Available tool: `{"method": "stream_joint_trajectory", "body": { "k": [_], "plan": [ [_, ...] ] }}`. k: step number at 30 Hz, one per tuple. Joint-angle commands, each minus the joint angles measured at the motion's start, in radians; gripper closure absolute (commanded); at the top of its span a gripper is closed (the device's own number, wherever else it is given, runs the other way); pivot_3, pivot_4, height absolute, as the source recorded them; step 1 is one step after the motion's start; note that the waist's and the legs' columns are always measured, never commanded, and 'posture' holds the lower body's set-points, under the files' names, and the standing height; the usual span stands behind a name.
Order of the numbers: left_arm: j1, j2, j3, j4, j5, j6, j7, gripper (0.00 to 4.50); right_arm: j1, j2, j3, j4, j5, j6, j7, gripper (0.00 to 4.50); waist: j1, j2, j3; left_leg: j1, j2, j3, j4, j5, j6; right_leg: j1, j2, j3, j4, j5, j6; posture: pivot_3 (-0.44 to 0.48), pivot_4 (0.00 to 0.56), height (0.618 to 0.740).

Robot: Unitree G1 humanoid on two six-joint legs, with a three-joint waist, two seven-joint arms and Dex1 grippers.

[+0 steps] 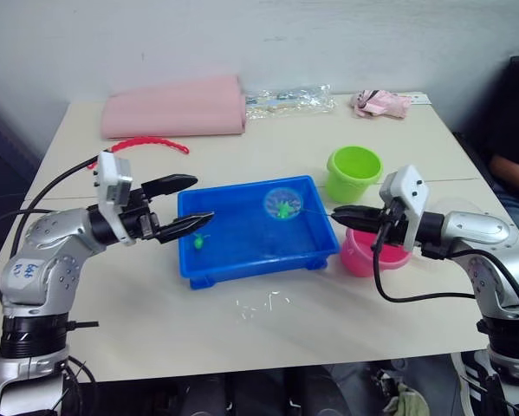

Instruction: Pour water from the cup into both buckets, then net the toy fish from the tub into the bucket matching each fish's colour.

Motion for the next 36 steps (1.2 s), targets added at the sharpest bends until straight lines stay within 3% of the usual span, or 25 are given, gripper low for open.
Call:
{"method": "stream_joint_trajectory", "body": {
  "k": [1, 5, 18, 27, 36],
  "plan": [
    [-0.056, -0.017, 0.013, 0.022, 0.001, 0.007, 0.049, 0.05, -0.018, -0.029, -0.074, -0.004, 0.032, -0.021, -0.017, 4.5, 0.0, 0.0, 0.0, 0.0, 0.0, 0.0, 0.0, 0.0, 0.0, 0.0, 0.0, 0.0, 0.0, 0.0, 0.0, 0.0, 0.15, 0.74],
    [-0.085, -0.032, -0.001, 0.044, 0.008, 0.0, 0.05, 0.05, -0.051, -0.05, -0.109, 0.063, 0.029, -0.043, -0.035, 4.5, -0.003, 0.0, 0.0, 0.0, 0.0, 0.001, 0.0, 0.0, 0.0, 0.0, 0.001, 0.0, 0.0, 0.0, 0.0, 0.0, 0.15, 0.74],
    [-0.109, -0.126, -0.043, 0.017, 0.047, -0.017, 0.137, 0.05, -0.271, -0.108, -0.017, 0.623, -0.26, -0.475, -0.143, 4.5, -0.002, 0.0, 0.0, 0.0, 0.0, 0.002, 0.0, 0.001, 0.0, 0.0, 0.001, 0.001, 0.0, 0.0, 0.0, 0.0, 0.15, 0.74],
    [-0.109, -0.156, -0.065, 0.0, 0.058, 0.001, 0.197, 0.05, -0.278, -0.188, 0.147, 0.769, -0.607, -0.894, -0.331, 4.5, -0.003, 0.0, 0.0, 0.0, 0.0, 0.002, 0.001, 0.001, -0.001, -0.001, 0.0, 0.002, 0.0, 0.0, 0.0, 0.0, 0.15, 0.74],
    [-0.106, -0.169, -0.055, 0.006, 0.036, 0.001, 0.187, 0.05, -0.303, -0.294, 0.259, 0.818, -0.885, -1.178, -0.519, 4.5, -0.003, 0.0, 0.0, 0.0, 0.0, 0.002, 0.001, 0.002, -0.003, -0.001, 0.001, 0.002, 0.0, 0.0, 0.0, 0.0, 0.15, 0.74]
  ]
}}
